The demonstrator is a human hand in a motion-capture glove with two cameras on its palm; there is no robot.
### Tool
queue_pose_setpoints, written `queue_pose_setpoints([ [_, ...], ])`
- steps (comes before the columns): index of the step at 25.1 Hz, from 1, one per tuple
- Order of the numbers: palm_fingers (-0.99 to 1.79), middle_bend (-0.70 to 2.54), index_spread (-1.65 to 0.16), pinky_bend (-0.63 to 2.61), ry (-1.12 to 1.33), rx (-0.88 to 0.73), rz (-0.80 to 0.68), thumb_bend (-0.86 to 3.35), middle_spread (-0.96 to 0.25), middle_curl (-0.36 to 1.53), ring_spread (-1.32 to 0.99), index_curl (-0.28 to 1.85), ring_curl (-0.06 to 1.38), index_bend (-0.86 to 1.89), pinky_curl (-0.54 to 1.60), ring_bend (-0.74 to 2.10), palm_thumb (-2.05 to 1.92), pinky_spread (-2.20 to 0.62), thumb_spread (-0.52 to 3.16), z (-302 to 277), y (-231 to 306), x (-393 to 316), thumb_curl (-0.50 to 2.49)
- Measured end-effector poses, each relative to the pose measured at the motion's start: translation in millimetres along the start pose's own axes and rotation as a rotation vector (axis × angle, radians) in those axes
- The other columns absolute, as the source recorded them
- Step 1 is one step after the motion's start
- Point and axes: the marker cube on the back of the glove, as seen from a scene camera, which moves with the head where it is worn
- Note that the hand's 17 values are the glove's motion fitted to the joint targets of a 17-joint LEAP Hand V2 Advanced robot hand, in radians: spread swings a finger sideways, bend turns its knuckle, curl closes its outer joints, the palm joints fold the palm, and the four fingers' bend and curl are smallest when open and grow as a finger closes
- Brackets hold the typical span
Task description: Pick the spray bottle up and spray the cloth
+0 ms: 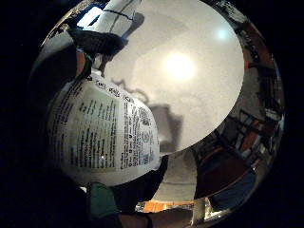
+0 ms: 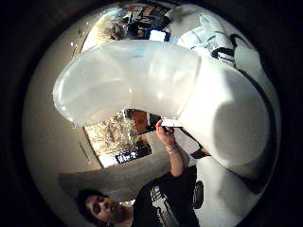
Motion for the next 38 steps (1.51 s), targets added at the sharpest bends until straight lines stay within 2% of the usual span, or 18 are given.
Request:
queue_pose_setpoints([
  [31,1.15,0.25,-0.19,0.17,0.003,-0.009,-0.033,-0.03,-0.1,0.47,-0.05,0.57,0.38,0.3,0.31,0.24,0.98,0.08,0.28,1,8,-4,0.77],
  [34,1.15,0.25,-0.19,0.18,-0.049,0.014,-0.079,-0.03,-0.1,0.47,-0.05,0.57,0.38,0.3,0.31,0.24,0.98,0.07,0.28,1,14,-11,0.77],
  [38,1.15,0.25,-0.18,0.17,-0.195,0.082,-0.223,-0.03,-0.1,0.47,-0.05,0.58,0.38,0.3,0.31,0.24,0.98,0.07,0.28,4,29,-31,0.78],
])
